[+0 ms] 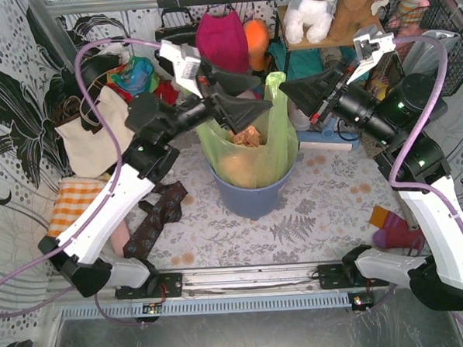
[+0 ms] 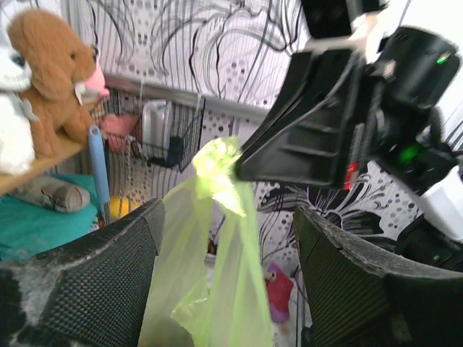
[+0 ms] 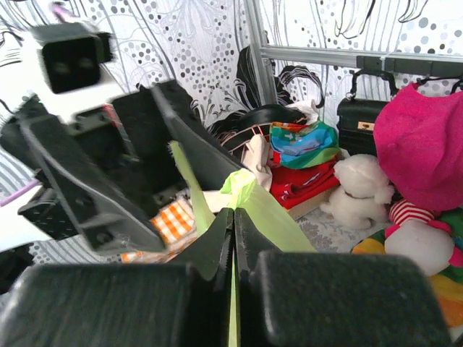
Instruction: Tie the trash bag
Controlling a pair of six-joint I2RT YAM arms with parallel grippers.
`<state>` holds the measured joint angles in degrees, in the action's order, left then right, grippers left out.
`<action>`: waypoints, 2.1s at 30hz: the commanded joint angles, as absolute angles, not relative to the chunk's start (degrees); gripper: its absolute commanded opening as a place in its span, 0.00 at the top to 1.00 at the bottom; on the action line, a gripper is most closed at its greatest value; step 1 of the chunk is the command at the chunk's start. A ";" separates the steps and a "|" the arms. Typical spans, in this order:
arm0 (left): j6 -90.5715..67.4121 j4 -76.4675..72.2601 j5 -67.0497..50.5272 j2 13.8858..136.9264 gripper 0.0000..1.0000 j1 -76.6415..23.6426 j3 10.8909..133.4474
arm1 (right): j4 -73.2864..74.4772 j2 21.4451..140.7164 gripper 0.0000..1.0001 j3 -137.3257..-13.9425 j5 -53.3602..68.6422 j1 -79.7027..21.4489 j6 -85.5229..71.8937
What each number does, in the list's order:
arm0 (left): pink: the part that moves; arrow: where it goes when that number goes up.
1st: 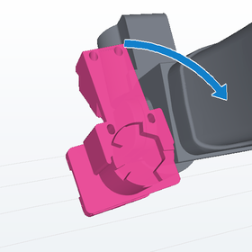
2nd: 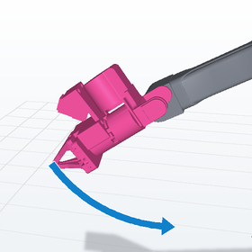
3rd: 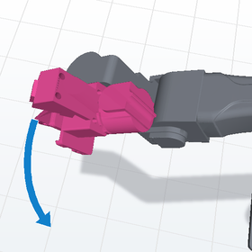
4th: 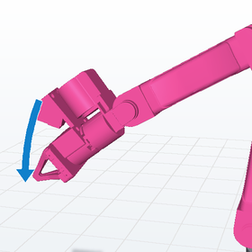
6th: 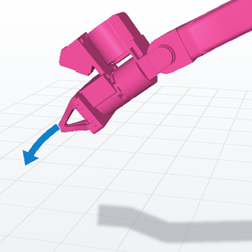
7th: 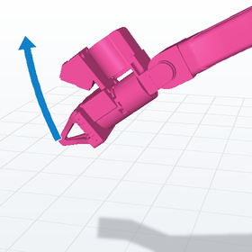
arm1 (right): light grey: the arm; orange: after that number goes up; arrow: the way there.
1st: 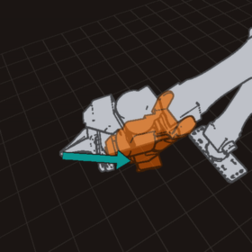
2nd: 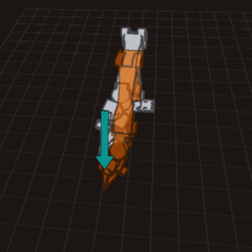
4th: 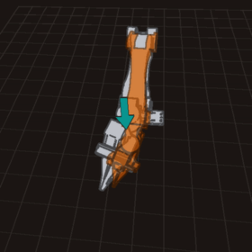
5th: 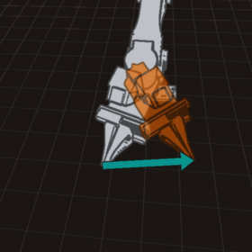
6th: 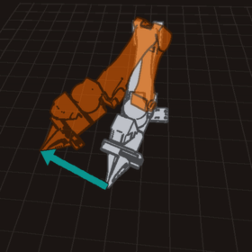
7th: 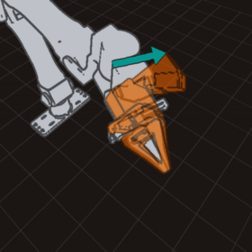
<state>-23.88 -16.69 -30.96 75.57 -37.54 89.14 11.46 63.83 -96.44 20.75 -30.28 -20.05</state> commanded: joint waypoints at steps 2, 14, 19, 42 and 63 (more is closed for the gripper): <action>-21.65 -23.10 -33.33 77.73 0.17 -38.55 90.42 | 8.06 63.18 1.00 -98.88 23.89 -30.36 -19.76; -24.19 -36.44 -41.20 84.55 0.04 -38.54 90.78 | 7.69 61.93 1.00 -98.00 25.22 -30.38 -20.14; -25.87 -37.25 -41.58 86.78 0.04 -38.54 92.06 | 7.66 62.21 1.00 -98.17 25.40 -30.33 -20.04; -34.81 -42.64 -38.48 83.63 0.44 -42.01 73.79 | 6.22 61.75 1.00 -97.41 22.95 -30.39 -21.05; -32.70 -36.61 -30.71 85.03 0.43 -42.01 77.91 | 21.59 67.90 0.29 -105.36 11.83 -30.32 -19.92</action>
<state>-34.26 -35.83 -31.83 85.30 -41.74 75.33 17.91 65.06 -104.36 13.69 -30.28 -21.34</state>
